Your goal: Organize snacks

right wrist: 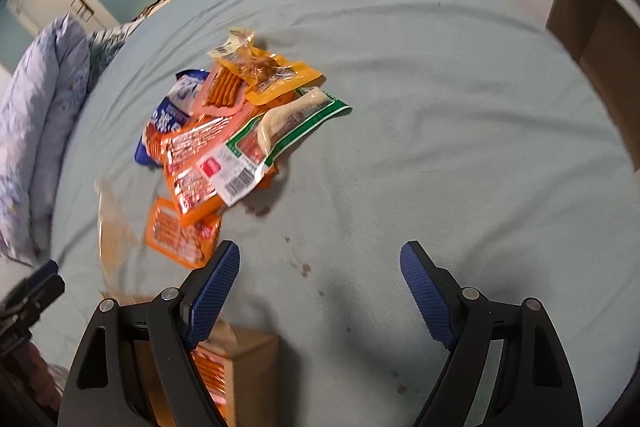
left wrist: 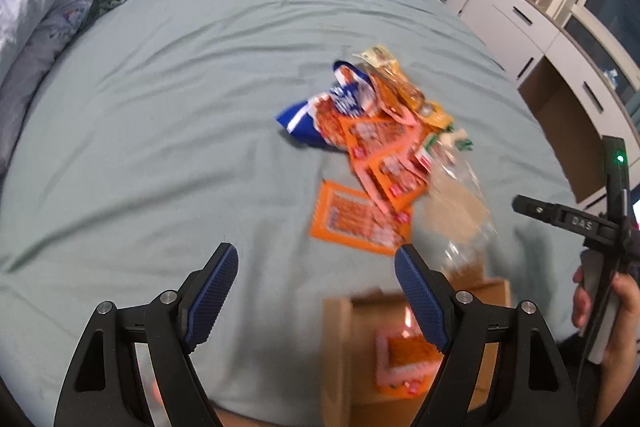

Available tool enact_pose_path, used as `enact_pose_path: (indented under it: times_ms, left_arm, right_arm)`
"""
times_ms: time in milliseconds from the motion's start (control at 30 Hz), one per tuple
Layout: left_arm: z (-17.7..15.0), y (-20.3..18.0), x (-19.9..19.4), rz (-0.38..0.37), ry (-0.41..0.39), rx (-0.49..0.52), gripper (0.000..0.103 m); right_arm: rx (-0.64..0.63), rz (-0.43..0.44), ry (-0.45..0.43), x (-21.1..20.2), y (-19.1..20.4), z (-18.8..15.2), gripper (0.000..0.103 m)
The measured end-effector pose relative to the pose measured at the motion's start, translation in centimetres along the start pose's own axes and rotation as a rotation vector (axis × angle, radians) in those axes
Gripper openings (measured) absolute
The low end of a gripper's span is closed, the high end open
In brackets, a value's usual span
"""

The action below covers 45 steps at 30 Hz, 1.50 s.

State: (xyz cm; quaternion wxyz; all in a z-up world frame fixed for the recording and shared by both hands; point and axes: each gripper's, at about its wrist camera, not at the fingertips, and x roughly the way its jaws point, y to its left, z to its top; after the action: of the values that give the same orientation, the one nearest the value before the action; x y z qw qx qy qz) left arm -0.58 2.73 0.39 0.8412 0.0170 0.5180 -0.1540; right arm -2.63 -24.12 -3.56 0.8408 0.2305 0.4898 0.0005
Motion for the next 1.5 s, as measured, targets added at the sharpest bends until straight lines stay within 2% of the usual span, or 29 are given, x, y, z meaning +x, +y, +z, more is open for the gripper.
enact_pose_path:
  times_ms: [233, 333, 433, 533, 633, 867, 900, 1033, 1067, 1133, 1167, 1267, 1333, 1433, 1500]
  left_arm:
    - [5.3, 0.8, 3.8, 0.114, -0.009, 0.055, 0.082]
    - [5.6, 1.6, 6.4, 0.106, 0.043, 0.023, 0.082]
    - [4.9, 1.4, 8.0, 0.105, 0.095, 0.053, 0.082]
    - [4.7, 0.7, 8.5, 0.107, 0.110, 0.098, 0.082]
    - [4.7, 0.0, 8.7, 0.065, 0.117, 0.114, 0.082]
    - [3.6, -0.7, 11.2, 0.075, 0.211, 0.168, 0.082]
    - [3.5, -0.7, 11.4, 0.075, 0.221, 0.172, 0.082]
    - [3.2, -1.2, 11.8, 0.075, 0.235, 0.195, 0.082]
    - [3.2, -1.3, 11.8, 0.076, 0.236, 0.199, 0.082]
    - [3.1, -1.4, 12.0, 0.074, 0.241, 0.205, 0.082]
    - [3.0, -1.5, 12.1, 0.070, 0.243, 0.206, 0.082]
    - [2.7, -1.8, 12.7, 0.064, 0.258, 0.216, 0.082]
    - [2.8, -2.2, 13.4, 0.035, 0.269, 0.222, 0.082]
    - [3.1, -2.8, 14.3, -0.022, 0.301, 0.248, 0.081]
    - [2.8, -3.4, 15.3, -0.024, 0.329, 0.284, 0.081]
  right_arm:
    - [0.067, 0.035, 0.009, 1.8, -1.3, 2.2, 0.082]
    - [0.075, 0.054, 0.003, 2.3, -1.1, 2.7, 0.082]
    - [0.068, 0.065, 0.003, 3.3, -0.7, 3.5, 0.082]
    - [0.060, 0.093, 0.017, 4.8, 0.3, 4.7, 0.082]
    - [0.037, 0.105, 0.023, 6.6, 1.4, 6.0, 0.082]
    - [0.036, 0.014, 0.076, 12.7, 2.3, 9.4, 0.083]
    - [0.030, 0.007, 0.063, 13.3, 2.5, 9.8, 0.088]
    - [-0.071, -0.063, 0.021, 13.9, 4.4, 10.0, 0.089]
    - [-0.097, -0.077, 0.010, 13.9, 4.7, 9.7, 0.087]
    - [-0.145, -0.056, -0.015, 13.6, 5.4, 9.1, 0.068]
    - [-0.162, -0.039, -0.012, 13.5, 5.6, 8.9, 0.050]
    - [-0.194, -0.042, -0.012, 12.8, 6.1, 8.9, 0.035]
    - [-0.179, -0.025, -0.018, 11.9, 5.9, 8.8, 0.023]
    - [-0.142, 0.014, -0.026, 9.9, 5.1, 8.3, 0.021]
    - [-0.131, 0.026, -0.044, 8.1, 4.6, 7.5, 0.021]
